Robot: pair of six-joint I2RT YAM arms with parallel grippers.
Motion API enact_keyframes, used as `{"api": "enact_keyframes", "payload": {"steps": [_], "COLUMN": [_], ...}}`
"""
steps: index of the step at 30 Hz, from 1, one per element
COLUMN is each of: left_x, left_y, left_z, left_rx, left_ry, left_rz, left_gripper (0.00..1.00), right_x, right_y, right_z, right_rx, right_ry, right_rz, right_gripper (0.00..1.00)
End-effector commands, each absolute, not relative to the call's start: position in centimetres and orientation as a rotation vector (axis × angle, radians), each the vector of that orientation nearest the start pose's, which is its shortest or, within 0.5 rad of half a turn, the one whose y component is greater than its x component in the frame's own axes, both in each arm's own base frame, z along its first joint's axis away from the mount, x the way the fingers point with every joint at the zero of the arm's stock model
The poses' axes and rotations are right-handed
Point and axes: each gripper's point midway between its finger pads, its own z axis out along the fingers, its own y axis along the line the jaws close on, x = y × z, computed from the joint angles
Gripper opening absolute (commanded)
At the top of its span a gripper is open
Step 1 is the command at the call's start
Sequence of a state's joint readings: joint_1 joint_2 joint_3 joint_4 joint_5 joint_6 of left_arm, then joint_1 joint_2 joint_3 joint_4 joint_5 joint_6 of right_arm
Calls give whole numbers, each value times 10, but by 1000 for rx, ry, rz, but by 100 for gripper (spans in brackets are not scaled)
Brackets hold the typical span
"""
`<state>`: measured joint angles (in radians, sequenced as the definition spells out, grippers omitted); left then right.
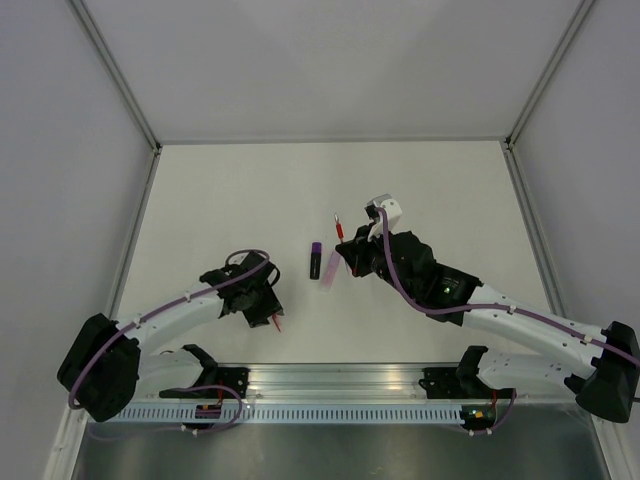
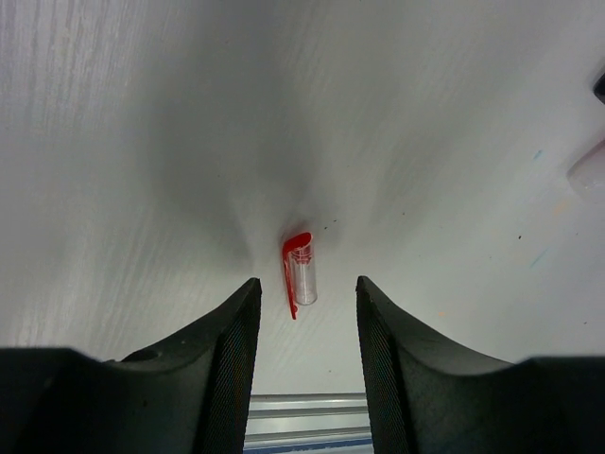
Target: Insert the pens into the pen caps
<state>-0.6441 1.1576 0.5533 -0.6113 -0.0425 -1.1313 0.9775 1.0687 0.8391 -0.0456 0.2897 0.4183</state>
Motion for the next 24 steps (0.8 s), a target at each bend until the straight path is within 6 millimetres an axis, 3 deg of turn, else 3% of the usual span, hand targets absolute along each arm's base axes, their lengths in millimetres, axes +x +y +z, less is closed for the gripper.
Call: {"api": "enact_keyframes", "payload": {"steps": [1, 8, 24], "left_x": [160, 151, 149], "left_y": [-157, -144, -157], "left_z": [30, 29, 19], "left_rx": [-928, -990, -1009], "left_ry": [2745, 2763, 2802], "left_rz": [-304, -121, -61], "left_gripper": [50, 49, 42], "right_x": [238, 239, 237], "right_y": [286, 284, 283], "right_z": [249, 252, 253], "right_rx": [-305, -301, -307], "right_ry": [1844, 1836, 1836], "right_rz": [699, 695, 699], "right_gripper": [0, 0, 0]}}
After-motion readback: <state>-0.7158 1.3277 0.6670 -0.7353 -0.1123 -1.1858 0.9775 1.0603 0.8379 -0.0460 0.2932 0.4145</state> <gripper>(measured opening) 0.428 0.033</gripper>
